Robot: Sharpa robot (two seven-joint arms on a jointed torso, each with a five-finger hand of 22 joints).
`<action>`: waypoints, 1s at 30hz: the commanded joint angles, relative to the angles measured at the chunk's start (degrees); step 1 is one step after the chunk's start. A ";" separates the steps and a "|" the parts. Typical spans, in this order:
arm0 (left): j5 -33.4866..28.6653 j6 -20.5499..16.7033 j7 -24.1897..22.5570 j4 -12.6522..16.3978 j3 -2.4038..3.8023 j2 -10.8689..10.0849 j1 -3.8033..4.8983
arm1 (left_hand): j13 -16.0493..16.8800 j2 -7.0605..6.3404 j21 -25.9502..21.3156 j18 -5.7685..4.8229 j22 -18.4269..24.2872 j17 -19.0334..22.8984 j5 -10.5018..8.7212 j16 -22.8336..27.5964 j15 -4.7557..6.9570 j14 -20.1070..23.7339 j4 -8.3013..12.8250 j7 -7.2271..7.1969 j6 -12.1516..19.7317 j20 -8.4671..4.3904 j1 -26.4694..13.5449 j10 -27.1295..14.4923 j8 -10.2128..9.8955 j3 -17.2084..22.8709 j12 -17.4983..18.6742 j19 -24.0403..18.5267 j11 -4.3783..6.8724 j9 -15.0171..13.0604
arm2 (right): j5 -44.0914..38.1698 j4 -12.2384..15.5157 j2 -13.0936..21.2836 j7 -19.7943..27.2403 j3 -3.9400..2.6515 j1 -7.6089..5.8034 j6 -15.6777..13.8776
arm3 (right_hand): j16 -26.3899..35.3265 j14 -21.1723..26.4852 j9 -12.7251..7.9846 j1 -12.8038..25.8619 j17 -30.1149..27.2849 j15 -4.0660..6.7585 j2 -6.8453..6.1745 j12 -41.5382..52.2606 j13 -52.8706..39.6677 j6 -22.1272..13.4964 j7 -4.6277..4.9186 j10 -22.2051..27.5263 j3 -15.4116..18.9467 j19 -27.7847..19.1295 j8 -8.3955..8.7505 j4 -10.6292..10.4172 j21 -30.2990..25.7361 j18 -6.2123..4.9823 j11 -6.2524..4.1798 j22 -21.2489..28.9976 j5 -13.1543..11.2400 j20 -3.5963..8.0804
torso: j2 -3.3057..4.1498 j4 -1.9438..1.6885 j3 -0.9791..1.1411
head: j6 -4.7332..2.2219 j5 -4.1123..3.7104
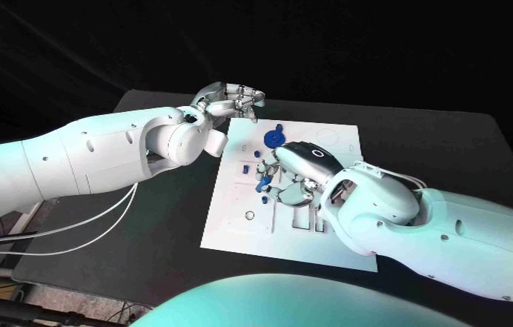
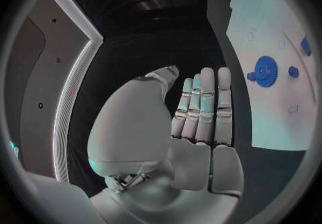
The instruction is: Assemble the parts on the task board
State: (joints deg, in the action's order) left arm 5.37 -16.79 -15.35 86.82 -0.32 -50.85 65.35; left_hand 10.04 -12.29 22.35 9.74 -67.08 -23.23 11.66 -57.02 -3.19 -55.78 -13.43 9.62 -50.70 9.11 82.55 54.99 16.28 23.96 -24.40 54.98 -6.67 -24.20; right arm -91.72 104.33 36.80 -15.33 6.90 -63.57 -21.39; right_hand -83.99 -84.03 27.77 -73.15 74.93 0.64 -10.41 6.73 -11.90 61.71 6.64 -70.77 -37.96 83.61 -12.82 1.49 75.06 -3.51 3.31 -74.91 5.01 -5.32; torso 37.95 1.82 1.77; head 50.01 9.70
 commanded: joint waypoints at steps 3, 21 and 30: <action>0.10 1.19 -0.21 0.06 0.04 0.41 0.05 | -0.08 -0.10 -0.35 0.55 0.08 0.05 -0.38 0.25 -0.21 0.11 -0.05 0.13 0.15 0.41 -0.65 0.01 0.33 0.30 0.38 -0.10 -0.32 -0.03 | -0.31 -2.16 -2.54 2.14 0.44 1.92 1.17 | 0.38 -2.70 0.15 0.24 -0.11 0.30 0.17 0.08 -0.06 0.37 0.09 -0.19 -0.42 0.81 -0.11 0.10 0.35 0.58 -0.01 -11.23 0.28 0.19 | 0.11 0.13 -0.03 | -0.01 0.45; 0.14 1.48 -0.12 0.05 0.04 0.76 0.06 | -0.09 -0.09 -0.37 0.55 0.10 0.04 -0.39 0.26 -0.22 0.13 -0.03 0.13 0.13 0.42 -0.70 0.01 0.37 0.31 0.37 -0.11 -0.32 -0.05 | -1.11 -7.14 -5.46 3.00 1.10 5.80 2.36 | 0.45 -2.68 0.22 0.41 -0.25 0.27 0.01 -0.10 -0.06 0.16 0.15 -0.12 -0.42 0.82 -0.06 0.16 0.35 0.58 0.04 -11.23 0.62 0.19 | 0.07 0.11 0.06 | -0.01 0.81; 0.20 1.51 -0.04 0.05 0.04 0.69 0.06 | -0.09 -0.09 -0.37 0.55 0.10 0.04 -0.39 0.26 -0.22 0.13 -0.03 0.13 0.13 0.42 -0.70 0.01 0.37 0.31 0.37 -0.11 -0.32 -0.05 | -1.47 -7.96 -5.82 2.83 1.19 6.26 3.16 | 0.47 -2.67 0.25 0.45 -0.31 0.27 0.00 -0.15 -0.06 0.11 0.16 -0.11 -0.43 0.81 -0.05 0.17 0.32 0.57 0.05 -11.22 0.70 0.19 | 0.10 0.14 -0.01 | -0.01 0.91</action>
State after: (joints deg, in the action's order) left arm 5.37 -16.27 -15.18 86.77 -0.32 -50.23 65.36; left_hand 10.05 -12.30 22.35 9.74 -67.03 -23.23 11.66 -57.02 -3.19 -55.78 -13.44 9.62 -50.70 9.11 82.55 54.99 16.28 23.96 -24.40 54.98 -6.67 -24.20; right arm -92.18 96.49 31.08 -12.91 8.06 -57.41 -19.61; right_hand -83.78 -84.03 27.92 -73.14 74.67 0.63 -10.42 6.36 -11.92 61.38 6.74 -70.76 -38.12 83.61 -12.49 1.66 75.05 -3.51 3.34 -74.94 5.32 -5.32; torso 38.02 1.94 1.81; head 50.01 10.58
